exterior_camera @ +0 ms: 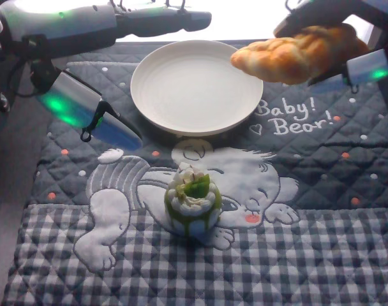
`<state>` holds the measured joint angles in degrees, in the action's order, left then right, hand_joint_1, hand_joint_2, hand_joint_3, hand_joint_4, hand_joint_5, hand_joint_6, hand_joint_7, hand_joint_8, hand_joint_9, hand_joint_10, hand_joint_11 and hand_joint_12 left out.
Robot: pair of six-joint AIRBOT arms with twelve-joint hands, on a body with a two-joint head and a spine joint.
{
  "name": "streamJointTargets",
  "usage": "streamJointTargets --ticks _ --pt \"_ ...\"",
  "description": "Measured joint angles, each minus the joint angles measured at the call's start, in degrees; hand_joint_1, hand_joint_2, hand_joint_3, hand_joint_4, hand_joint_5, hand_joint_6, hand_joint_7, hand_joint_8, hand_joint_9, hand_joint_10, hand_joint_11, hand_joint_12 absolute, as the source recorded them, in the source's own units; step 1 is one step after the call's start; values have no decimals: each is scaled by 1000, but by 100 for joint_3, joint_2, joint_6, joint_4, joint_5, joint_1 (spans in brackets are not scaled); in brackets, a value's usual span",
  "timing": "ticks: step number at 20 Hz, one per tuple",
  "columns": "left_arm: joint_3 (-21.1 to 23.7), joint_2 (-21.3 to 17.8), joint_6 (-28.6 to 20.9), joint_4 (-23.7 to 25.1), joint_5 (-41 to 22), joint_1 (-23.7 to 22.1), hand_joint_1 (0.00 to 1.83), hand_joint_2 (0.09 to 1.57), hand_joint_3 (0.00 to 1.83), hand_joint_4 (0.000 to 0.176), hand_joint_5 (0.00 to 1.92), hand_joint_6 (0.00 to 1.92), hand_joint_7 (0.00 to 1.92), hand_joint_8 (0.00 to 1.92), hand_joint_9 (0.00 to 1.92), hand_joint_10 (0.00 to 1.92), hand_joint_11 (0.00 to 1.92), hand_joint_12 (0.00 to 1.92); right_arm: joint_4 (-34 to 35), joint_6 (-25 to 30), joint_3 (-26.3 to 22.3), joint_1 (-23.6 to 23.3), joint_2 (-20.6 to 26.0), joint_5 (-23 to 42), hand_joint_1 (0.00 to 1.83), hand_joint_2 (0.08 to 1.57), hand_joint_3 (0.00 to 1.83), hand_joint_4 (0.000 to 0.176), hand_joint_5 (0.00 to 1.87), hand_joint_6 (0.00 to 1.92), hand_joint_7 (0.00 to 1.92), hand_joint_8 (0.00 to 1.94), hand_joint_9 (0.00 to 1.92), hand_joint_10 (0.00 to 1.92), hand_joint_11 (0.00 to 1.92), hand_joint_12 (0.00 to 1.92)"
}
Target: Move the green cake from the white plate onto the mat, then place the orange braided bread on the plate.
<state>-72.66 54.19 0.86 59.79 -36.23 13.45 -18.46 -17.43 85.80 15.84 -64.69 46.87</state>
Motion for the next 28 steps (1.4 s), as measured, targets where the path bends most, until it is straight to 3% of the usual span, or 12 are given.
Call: streamJointTargets --ticks 2,3,5,6,10,11,12,13,19,20,21,28 --pt "0 0 94 -37 -17 0 873 757 0 160 33 9 34 11 88 18 138 104 129 -7 149 -4 -133 -4 1408 1011 1 0 1062 712 1407 15 1247 784 1226 515" --pt "0 0 140 -103 -26 0 840 773 0 119 57 6 68 14 147 4 137 241 203 -11 251 -7 -203 -7 1406 1008 2 0 1123 627 1400 13 1216 838 1179 540" --pt "0 -9 157 -282 -74 81 829 789 0 127 38 0 60 0 142 1 11 476 400 -17 542 -7 -433 -2 1404 1015 0 0 1108 733 1383 13 1195 831 1090 592" --pt "0 -20 162 -365 -129 157 832 784 0 75 88 4 117 3 176 5 1 618 466 -4 669 -7 -542 -15 1403 1015 0 0 1109 778 1382 13 1187 811 1067 584" --pt "33 -133 400 -743 -238 450 780 763 0 14 173 17 257 13 272 10 0 857 411 68 951 -107 -881 -221 1400 1022 0 0 1115 769 1271 246 1163 848 960 773" --pt "28 -151 437 -844 -245 459 804 758 0 23 178 16 259 10 280 12 0 857 367 70 1016 -133 -955 -264 1399 1025 1 0 1097 822 1275 233 1150 854 913 745" --pt "28 -162 437 -887 -262 463 901 748 0 45 204 18 277 10 298 16 0 833 356 74 1067 -149 -1014 -308 1482 1030 3 0 1048 866 1309 145 1216 699 829 1268" --pt "31 -160 459 -866 -267 476 929 755 0 47 230 19 306 14 332 25 0 853 334 70 1152 -157 -1110 -382 1500 1031 1 0 1034 872 1313 129 1241 645 823 1367" --pt "37 -162 525 -938 -402 505 720 733 0 104 137 2 236 1 298 4 0 867 133 190 1768 -256 -1906 -907 1381 1116 2 0 936 789 948 1065 961 1246 906 1254" --pt "50 -162 527 -940 -415 505 797 719 0 75 209 26 271 12 311 10 0 793 63 201 1810 -295 -2006 -981 1263 1179 4 0 863 866 869 1398 900 1428 837 1607" --pt "66 -162 527 -940 -428 505 815 710 0 86 226 26 283 11 320 11 0 824 31 210 1851 -321 -2085 -1036 1239 1197 1 0 842 912 839 1480 802 1472 728 1717" --pt "120 -155 573 -968 -485 505 875 754 9 68 288 5 344 9 369 19 0 955 140 234 2155 -350 -2332 -1526 1194 1200 0 0 850 1062 806 1410 681 1215 597 1519"
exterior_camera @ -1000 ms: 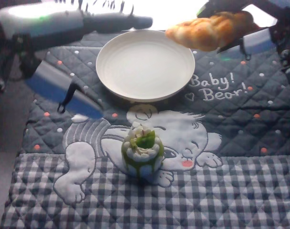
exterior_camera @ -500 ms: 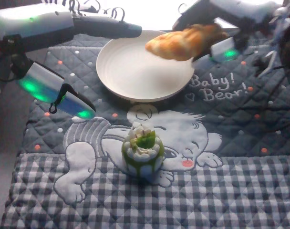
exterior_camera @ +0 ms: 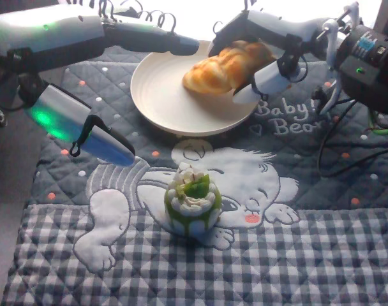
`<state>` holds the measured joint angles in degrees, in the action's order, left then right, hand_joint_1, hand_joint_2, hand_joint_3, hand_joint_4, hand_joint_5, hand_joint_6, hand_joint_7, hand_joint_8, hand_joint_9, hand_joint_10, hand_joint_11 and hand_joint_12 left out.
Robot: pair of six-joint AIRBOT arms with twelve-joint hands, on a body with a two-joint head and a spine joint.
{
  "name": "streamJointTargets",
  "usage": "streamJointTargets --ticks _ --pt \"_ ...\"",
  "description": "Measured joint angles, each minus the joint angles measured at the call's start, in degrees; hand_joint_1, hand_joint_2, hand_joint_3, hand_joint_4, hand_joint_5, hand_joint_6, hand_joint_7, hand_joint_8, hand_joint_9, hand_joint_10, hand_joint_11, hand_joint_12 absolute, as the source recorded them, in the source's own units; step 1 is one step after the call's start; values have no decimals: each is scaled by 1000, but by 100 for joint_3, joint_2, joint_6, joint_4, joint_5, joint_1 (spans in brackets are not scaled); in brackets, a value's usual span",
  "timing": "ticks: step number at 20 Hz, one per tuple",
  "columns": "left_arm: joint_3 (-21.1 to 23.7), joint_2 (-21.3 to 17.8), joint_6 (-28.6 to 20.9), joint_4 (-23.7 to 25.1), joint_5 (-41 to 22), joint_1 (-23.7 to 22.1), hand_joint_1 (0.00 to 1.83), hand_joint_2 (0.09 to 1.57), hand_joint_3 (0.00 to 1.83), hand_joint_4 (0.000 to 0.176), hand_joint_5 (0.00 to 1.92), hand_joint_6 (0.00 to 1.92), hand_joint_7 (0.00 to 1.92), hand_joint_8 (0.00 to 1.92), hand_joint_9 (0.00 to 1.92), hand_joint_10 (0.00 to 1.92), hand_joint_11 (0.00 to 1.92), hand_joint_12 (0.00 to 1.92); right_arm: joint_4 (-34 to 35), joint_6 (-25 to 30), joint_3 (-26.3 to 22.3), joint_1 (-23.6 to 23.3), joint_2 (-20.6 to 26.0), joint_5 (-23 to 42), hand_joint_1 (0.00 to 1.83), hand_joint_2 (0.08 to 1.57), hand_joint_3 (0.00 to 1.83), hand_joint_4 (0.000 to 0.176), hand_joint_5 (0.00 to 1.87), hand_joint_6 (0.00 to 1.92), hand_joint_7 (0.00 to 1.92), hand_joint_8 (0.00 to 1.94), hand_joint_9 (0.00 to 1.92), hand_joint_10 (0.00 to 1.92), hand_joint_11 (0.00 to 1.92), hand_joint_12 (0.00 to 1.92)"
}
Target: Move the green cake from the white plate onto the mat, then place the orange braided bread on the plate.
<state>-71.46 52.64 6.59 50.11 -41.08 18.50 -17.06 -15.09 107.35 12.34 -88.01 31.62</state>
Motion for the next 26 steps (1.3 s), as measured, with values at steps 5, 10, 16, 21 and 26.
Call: streamJointTargets --ticks 5,10,16,21,26 --pt "0 0 9 -46 -2 0 782 768 8 94 256 4 274 0 314 0 0 987 -160 9 -50 0 -26 -33 980 978 0 172 188 25 223 29 357 44 197 810" --pt "2 0 4 -133 -15 72 725 732 0 93 263 1 322 2 364 9 0 1097 -461 341 -118 -4 -9 98 729 760 0 176 0 0 0 0 0 0 0 0" --pt "79 -66 -33 -192 35 179 656 720 0 79 141 10 273 15 350 13 58 842 -944 461 -960 -4 903 496 688 720 0 176 0 0 0 0 0 0 0 0" --pt "96 -186 -31 -391 90 365 705 705 0 54 219 12 293 2 367 6 78 891 -1040 372 -1635 -4 1449 1097 725 646 0 176 0 0 0 0 0 0 0 0" --pt "131 -264 20 -527 96 400 705 760 12 62 199 0 273 0 382 0 98 833 -1082 -234 -2498 -4 2116 1360 678 597 0 176 0 0 0 0 0 0 0 0"
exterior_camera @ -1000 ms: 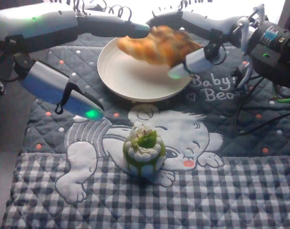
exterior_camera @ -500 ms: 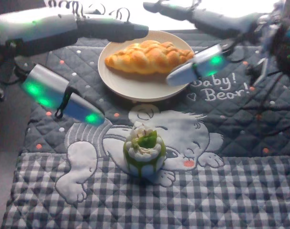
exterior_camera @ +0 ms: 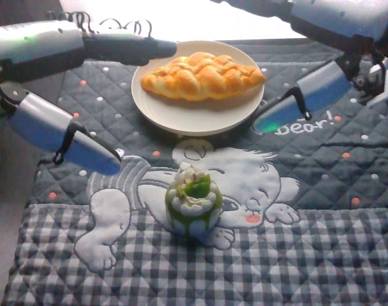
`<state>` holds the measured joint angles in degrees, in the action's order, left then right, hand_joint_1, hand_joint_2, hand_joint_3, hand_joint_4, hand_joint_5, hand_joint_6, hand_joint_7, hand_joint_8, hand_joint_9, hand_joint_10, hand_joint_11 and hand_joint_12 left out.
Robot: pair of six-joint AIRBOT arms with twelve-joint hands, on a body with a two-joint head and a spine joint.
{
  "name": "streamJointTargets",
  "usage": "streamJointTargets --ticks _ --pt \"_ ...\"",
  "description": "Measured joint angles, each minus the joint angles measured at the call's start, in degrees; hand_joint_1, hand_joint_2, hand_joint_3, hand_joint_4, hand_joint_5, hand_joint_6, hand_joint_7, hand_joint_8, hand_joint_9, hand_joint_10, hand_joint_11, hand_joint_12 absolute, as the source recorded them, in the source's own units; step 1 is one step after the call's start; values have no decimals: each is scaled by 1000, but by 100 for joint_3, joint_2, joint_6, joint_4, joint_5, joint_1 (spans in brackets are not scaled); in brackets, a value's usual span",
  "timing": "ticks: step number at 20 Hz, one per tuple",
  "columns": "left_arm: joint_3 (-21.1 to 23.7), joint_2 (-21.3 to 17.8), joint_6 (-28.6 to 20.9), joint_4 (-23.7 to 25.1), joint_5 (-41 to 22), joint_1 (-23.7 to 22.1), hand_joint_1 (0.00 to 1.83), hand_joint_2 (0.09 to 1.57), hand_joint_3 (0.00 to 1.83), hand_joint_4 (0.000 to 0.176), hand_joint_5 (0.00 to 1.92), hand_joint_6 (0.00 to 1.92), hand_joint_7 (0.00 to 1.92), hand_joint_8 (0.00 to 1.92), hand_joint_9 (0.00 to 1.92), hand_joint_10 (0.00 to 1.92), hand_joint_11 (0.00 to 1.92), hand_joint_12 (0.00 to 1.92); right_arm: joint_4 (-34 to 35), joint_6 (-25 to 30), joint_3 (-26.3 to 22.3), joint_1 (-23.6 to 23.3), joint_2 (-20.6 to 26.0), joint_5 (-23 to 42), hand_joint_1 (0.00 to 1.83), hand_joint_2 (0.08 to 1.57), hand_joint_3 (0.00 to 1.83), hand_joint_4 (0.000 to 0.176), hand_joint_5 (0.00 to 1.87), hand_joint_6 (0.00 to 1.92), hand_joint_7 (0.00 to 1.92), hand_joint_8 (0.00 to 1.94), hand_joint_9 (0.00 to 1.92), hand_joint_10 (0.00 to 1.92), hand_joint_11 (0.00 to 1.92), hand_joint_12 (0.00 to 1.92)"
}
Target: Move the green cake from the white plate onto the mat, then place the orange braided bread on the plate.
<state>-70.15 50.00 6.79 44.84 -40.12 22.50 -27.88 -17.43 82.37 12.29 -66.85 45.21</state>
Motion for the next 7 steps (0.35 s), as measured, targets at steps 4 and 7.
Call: streamJointTargets --ticks 4,7 --pt "83 -94 260 -319 -136 37 790 762 0 45 259 3 290 1 324 0 24 869 -68 -11 -382 0 313 262 651 637 11 176 0 0 0 0 0 0 0 0" --pt "81 -146 442 -511 -190 66 833 740 0 91 273 6 310 7 328 2 23 862 -164 -11 -649 11 511 450 749 714 16 176 88 13 9 3 0 0 28 12"
